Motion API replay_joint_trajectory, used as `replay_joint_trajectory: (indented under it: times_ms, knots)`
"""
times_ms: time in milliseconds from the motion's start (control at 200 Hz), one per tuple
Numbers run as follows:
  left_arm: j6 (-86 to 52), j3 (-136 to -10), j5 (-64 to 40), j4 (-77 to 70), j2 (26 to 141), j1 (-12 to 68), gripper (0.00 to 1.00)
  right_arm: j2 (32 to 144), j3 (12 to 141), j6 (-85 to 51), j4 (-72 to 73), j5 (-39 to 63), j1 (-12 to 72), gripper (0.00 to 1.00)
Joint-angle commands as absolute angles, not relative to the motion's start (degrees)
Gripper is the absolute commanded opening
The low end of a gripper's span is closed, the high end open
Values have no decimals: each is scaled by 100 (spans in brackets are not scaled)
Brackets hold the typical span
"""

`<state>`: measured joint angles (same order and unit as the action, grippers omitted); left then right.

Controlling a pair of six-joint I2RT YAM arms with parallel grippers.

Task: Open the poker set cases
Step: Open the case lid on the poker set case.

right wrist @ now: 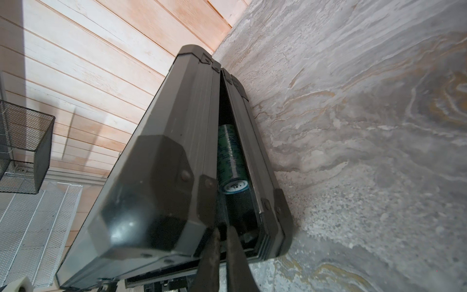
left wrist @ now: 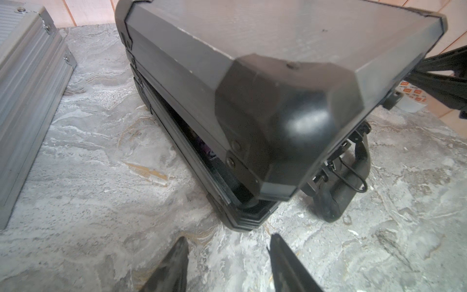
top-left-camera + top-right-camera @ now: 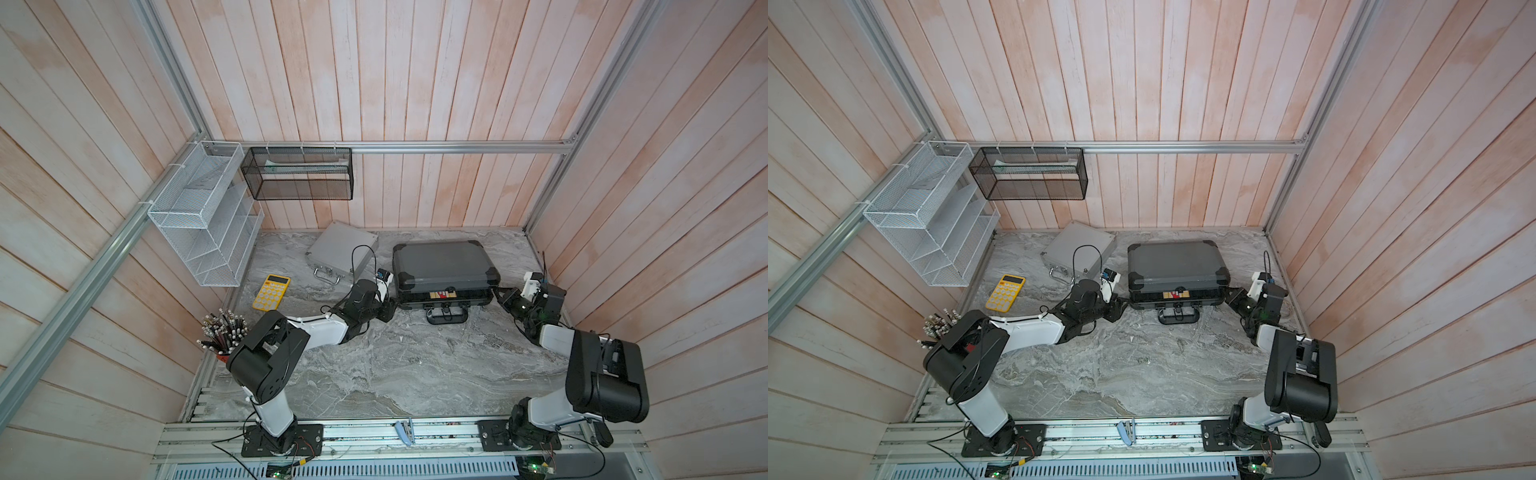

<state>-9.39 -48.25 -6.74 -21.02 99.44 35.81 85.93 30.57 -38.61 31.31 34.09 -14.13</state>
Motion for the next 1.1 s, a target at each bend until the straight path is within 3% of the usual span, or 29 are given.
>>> replay_joint_trajectory:
  times_ms: [0, 615, 1095]
  knots:
    - [-823, -4757, -528, -2325, 9685, 3590, 57, 8419, 3178, -3958, 3594, 3750, -1347, 11]
    - [-262, -5212, -355, -2459, 9832, 3587, 67, 8368, 3698, -4183, 3665, 3806, -1265, 11]
    - [505, -5928, 819, -2919, 10410, 3612, 72, 8589, 4112, -4394, 3805, 3815, -1150, 11]
